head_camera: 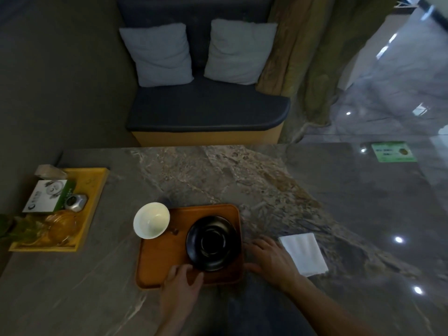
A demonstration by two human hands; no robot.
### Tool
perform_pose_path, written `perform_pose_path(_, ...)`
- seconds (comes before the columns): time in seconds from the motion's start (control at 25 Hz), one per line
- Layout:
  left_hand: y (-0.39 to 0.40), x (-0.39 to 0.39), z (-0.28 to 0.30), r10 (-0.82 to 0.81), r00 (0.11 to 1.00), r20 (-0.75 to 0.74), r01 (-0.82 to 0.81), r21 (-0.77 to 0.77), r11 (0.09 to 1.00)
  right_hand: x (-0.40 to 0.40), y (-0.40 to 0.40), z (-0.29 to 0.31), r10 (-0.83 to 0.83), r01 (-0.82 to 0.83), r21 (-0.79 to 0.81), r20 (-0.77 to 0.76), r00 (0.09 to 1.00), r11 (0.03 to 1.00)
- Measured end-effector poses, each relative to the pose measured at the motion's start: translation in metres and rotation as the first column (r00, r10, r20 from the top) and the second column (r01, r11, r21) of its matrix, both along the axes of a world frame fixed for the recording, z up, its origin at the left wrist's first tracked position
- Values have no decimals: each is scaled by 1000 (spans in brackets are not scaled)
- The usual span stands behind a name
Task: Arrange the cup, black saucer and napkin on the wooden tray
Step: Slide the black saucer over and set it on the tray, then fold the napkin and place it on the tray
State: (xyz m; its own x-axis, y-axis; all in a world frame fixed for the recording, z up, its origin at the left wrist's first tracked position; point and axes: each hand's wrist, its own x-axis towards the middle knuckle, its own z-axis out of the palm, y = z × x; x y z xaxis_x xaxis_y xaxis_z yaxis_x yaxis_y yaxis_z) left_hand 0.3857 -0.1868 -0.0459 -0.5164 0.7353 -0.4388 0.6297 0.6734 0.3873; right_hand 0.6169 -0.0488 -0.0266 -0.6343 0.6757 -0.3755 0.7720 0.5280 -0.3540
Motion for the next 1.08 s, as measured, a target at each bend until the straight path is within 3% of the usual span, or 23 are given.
perform_pose_path(0.28,40,71,15,-255,957,138,244,95,965,71,28,15,4,-5,28,35,999,1000)
perform_pose_path(0.52,114,123,20,-526,847,76,525,25,851,133,59,12,-30,28,14,125,992,999)
perform_pose_path(0.84,171,174,18,-589,808,26,584,-172,793,154,93,5,79,-77,-16,241,967,997)
perform_pose_path(1.08,175,185,8,-563,826,11,555,-182,812,151,95,-3,88,-85,-21,266,960,996)
